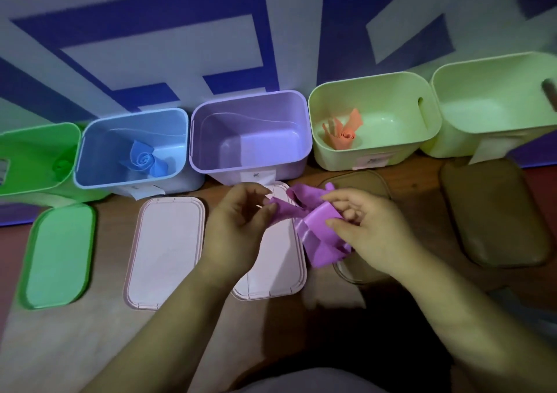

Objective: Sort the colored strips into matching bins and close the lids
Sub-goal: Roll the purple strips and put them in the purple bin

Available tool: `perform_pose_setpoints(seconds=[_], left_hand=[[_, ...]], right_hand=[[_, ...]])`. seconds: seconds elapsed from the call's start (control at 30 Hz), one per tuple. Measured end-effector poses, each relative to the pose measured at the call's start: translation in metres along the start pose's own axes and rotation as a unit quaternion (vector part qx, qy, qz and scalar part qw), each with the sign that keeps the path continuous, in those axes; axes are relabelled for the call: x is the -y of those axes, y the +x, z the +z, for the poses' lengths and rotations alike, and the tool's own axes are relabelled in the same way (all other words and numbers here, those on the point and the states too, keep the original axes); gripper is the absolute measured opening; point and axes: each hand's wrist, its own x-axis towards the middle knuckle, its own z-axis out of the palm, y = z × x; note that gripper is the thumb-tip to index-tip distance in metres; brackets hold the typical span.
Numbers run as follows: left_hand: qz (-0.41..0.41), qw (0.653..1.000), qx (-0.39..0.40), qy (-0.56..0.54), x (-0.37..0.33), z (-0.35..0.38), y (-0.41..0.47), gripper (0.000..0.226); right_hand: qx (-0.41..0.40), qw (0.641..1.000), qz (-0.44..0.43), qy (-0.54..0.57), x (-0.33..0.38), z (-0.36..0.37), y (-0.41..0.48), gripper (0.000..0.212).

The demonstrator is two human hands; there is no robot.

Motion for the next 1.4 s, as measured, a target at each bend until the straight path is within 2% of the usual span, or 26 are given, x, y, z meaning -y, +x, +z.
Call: perform_pose_setpoints(seconds=[0.1,0.27,0.53,0.67,0.87,1.07,1.4], left_hand=[[0.011,1.0,-0.007,-0.011,-0.014,-0.009,-0.011,0.011],[0.036,0.998,-0.027,-0.032,-0.032,-0.027,-0.027,0.012],[0.049,0.993,-0.046,-0.094,-0.053,-0.053,-0.044,0.008],[0.065,0.992,-0.052,-0.091,-0.058,-0.072,-0.044,0.018],[0.079,0.991,-0.039,-0.101,-0.071,-0.101,-0.05,0.015],[0.052,0.994,0.007,-0.091,-0.072,-0.136,-0.06,0.021],[0.075,0.989,0.04,-0.118,-0.056,-0.213,-0.078,0.024]], right_hand=[[-0.029,0.999,0.011,0.042,0.008,-0.001,-0.011,0.047],[-0.026,0.998,-0.021,0.057,0.03,0.002,-0.029,0.036],[-0.016,0.995,-0.072,0.07,0.075,0.011,-0.045,0.046],[-0.018,0.995,-0.086,0.051,0.094,0.019,-0.052,0.044],[-0.045,0.993,-0.108,0.032,0.121,0.036,-0.06,0.042],[-0.06,0.988,-0.117,0.076,0.151,0.062,-0.075,0.033],[-0.049,0.986,-0.103,0.123,0.19,0.131,-0.095,0.023]])
